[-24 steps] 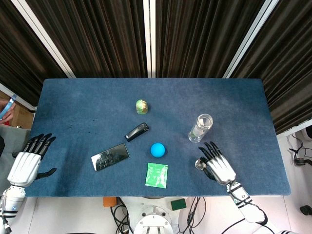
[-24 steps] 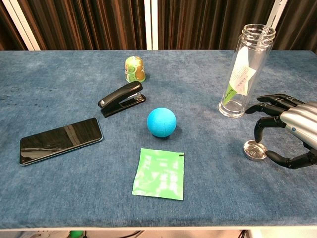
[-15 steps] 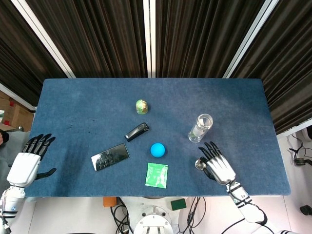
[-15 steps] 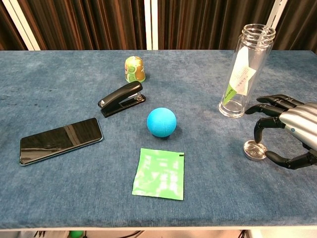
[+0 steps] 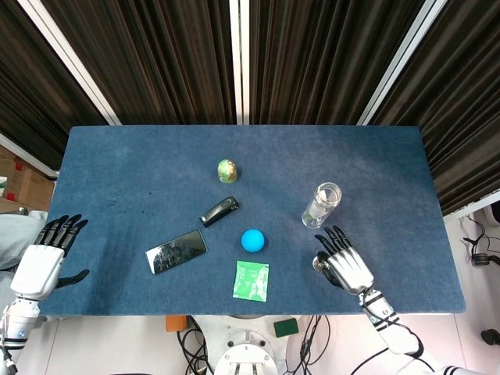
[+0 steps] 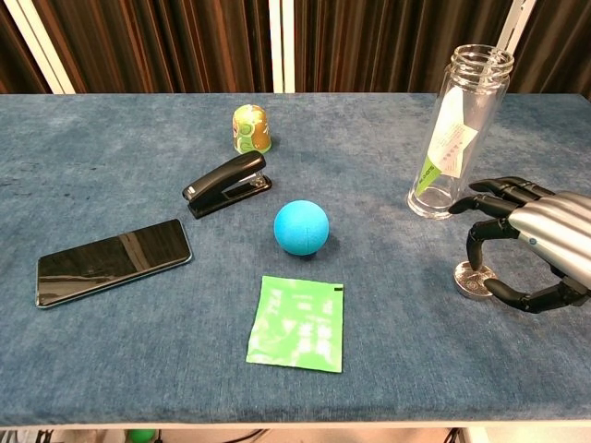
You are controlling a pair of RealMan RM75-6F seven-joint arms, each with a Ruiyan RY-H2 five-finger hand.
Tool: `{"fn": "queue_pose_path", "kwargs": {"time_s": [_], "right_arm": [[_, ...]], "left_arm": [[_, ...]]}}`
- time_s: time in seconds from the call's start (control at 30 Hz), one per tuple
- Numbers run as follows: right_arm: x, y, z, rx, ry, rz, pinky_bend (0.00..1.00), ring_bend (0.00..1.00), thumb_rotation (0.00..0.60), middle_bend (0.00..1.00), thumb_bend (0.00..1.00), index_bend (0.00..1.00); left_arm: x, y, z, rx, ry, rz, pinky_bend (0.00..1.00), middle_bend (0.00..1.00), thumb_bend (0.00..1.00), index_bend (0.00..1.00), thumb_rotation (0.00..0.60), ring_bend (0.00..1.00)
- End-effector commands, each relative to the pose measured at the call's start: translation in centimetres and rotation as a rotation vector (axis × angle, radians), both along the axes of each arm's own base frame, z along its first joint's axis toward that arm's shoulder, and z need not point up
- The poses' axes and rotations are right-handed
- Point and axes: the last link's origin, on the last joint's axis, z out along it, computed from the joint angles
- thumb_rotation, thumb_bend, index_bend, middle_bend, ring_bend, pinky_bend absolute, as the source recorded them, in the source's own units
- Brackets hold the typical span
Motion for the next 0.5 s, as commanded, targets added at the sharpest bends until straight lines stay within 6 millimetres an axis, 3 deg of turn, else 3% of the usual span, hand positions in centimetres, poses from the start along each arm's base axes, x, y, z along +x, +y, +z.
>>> {"fn": "queue_pose_path", "kwargs": {"time_s": [0.03,0.5], "right_arm": [[0.06,-0.09,-0.06,-0.003,0.000,0.000,0.00,0.00,0.600,0.13,0.41,0.53],[0.14,-0.22,-0.48,-0.012,0.006,0.001,0.00,0.00,0.600,0.14,0.43,0.57]], "left_arm": [[-0.05,0.00,0.02,0.001,0.000,0.001,0.12,0.08,0.04,0.11,0.600,0.05],[-0.34,-0.06,0.17,0.004,-0.002,0.007,0.12,0.08,0.04,0.11,0.600,0.05]]}}
